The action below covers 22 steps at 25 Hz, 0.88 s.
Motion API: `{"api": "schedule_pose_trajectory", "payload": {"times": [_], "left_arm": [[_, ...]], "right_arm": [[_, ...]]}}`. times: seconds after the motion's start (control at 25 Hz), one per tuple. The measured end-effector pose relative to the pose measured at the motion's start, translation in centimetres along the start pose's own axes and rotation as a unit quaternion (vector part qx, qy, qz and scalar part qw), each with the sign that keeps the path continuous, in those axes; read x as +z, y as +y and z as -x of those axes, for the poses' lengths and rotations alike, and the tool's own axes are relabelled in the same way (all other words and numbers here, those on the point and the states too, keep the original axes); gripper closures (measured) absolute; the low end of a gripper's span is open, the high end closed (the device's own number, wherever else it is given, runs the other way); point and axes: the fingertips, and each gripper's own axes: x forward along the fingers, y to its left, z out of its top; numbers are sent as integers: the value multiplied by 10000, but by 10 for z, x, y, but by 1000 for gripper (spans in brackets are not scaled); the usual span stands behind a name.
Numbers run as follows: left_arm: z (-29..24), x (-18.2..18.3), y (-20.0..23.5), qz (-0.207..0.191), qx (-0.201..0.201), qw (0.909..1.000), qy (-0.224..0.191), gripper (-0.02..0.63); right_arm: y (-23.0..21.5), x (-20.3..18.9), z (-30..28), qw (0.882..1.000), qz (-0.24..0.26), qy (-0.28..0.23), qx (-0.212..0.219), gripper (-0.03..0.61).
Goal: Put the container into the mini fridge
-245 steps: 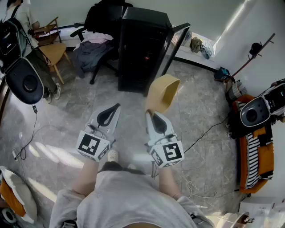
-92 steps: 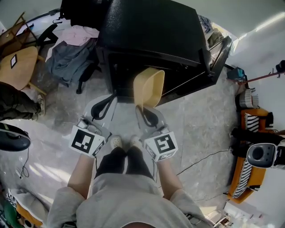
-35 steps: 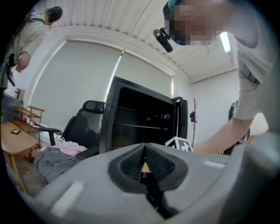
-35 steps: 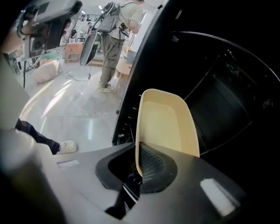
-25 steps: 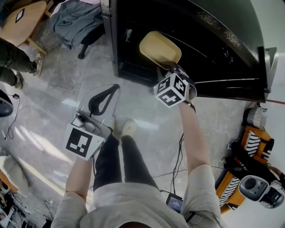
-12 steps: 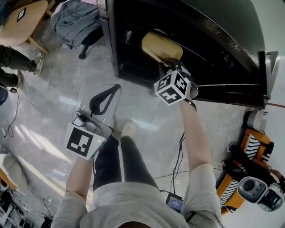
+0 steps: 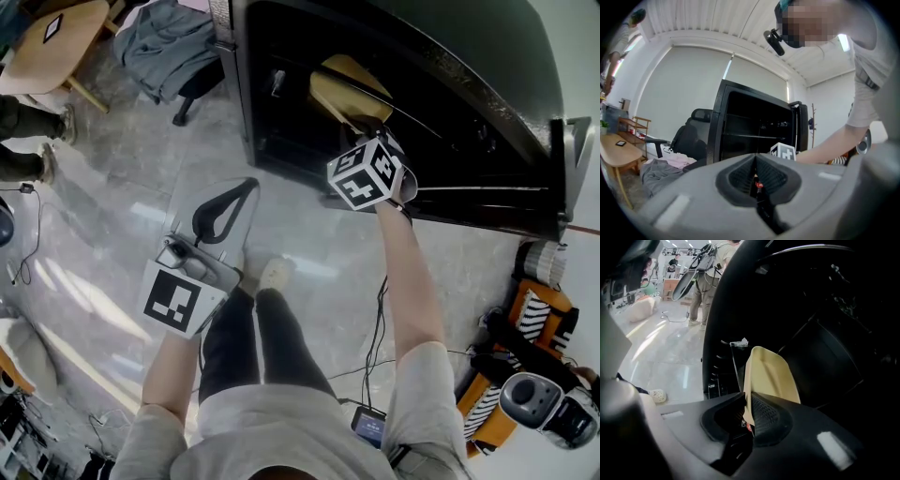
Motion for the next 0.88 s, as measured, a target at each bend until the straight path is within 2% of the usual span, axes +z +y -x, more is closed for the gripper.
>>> {"api": "schedule_pose_trajectory", "payload": {"times": [0.24,0.68,0.88], "left_arm": [[0,-1,5,4,82,10000,41,614],[-1,1,12,-4,204,9998,56,614],[-2,4,9,-64,197,9998,56,614]], "right_arm": [[-15,2,-7,9996,-274,-53,-78,534],[-24,3,-14,9992,-360,-88,-127,537],[-29,10,-5,9973,-576,-380,-253,517]]}}
